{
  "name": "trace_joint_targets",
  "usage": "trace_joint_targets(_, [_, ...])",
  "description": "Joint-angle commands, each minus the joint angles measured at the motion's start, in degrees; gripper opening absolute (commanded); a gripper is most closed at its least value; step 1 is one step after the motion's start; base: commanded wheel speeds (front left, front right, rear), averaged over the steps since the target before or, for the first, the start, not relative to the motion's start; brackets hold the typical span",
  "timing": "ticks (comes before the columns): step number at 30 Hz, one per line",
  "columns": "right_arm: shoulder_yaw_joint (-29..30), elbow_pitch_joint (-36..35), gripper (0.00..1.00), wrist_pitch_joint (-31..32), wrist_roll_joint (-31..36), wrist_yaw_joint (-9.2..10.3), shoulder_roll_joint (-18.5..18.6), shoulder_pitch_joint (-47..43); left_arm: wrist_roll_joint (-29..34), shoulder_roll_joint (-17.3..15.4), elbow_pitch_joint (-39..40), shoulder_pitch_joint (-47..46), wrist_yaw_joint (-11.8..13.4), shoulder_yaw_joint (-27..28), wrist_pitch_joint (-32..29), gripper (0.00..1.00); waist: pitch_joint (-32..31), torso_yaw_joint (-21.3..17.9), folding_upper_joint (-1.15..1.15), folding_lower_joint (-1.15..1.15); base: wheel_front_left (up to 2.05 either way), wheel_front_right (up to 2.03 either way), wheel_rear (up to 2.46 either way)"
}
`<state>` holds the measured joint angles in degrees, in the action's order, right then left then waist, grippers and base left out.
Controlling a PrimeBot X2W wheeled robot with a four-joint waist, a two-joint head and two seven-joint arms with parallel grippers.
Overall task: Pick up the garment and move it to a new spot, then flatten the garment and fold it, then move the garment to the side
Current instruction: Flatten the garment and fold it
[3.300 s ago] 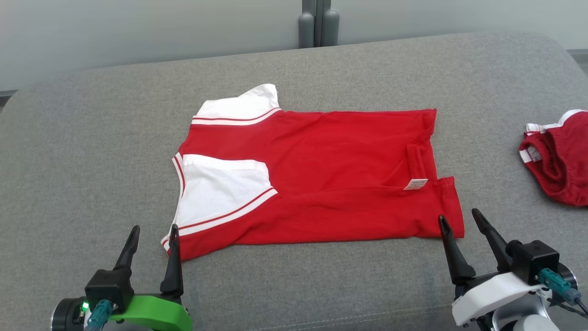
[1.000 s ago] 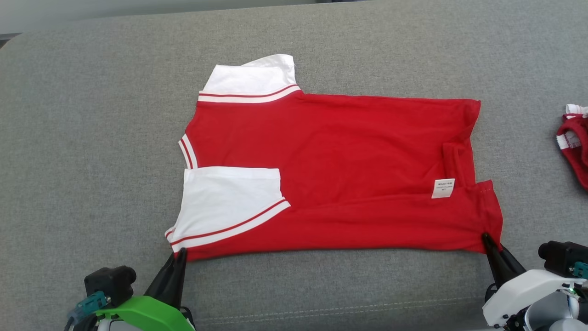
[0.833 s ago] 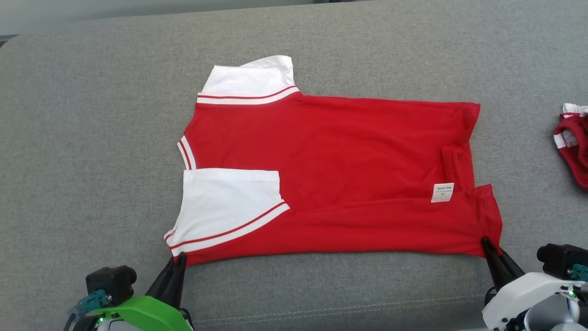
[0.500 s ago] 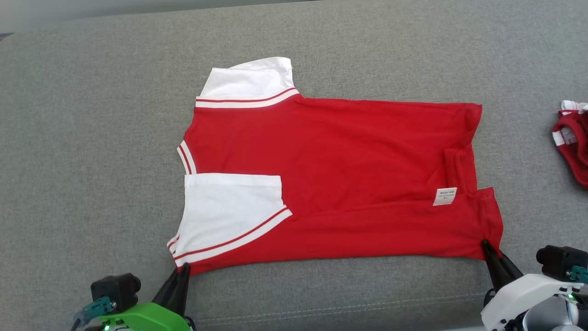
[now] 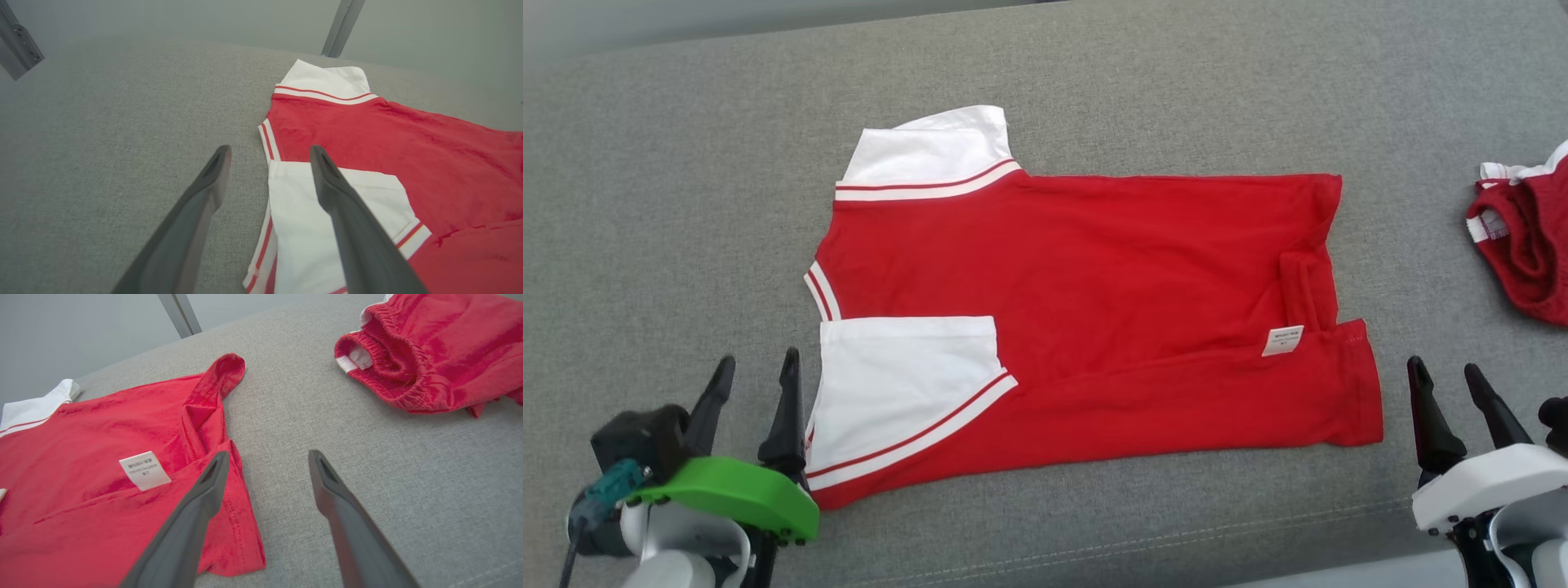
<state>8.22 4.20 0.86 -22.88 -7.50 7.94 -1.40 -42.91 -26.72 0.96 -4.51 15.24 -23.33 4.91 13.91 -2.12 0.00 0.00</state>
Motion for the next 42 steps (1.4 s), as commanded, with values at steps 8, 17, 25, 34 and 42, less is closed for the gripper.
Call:
trace_joint_targets(8, [0.31,1.69,1.00,0.43,-0.77,0.02,1.76,10.03,3.24,-4.16,-0.03,-15.57,-4.00,-0.73,-4.72,1.00,2.92,-1.48,0.00,0.00,0.00,0.00,0.00])
trace_joint_targets(17, [-4.37,7.34,1.00,2.09,-3.01,0.02,5.27,23.66,0.20,-3.68,-10.77,-35.92,-13.98,-4.26,-17.72,1.00,8.64,-2.85,0.00,0.00,0.00,0.00,0.00])
trace_joint_targets(25, [-11.95,16.00,1.00,3.38,-6.85,0.02,7.54,36.55,-5.38,-1.26,-27.81,-54.54,-20.83,-6.23,-31.95,1.00,14.32,-4.76,0.00,0.00,0.00,0.00,0.00])
trace_joint_targets(34, [-20.20,23.55,1.00,2.48,-11.22,0.02,8.28,44.36,-11.39,-0.41,-39.53,-62.77,-22.19,-5.91,-42.11,1.00,17.78,-7.73,0.00,0.00,0.00,0.00,0.00])
trace_joint_targets(42, [-26.95,28.11,1.00,0.59,-14.77,0.02,8.62,48.25,-13.90,0.68,-45.86,-64.28,-22.28,-6.09,-46.72,1.00,19.19,-8.98,0.00,0.00,0.00,0.00,0.00])
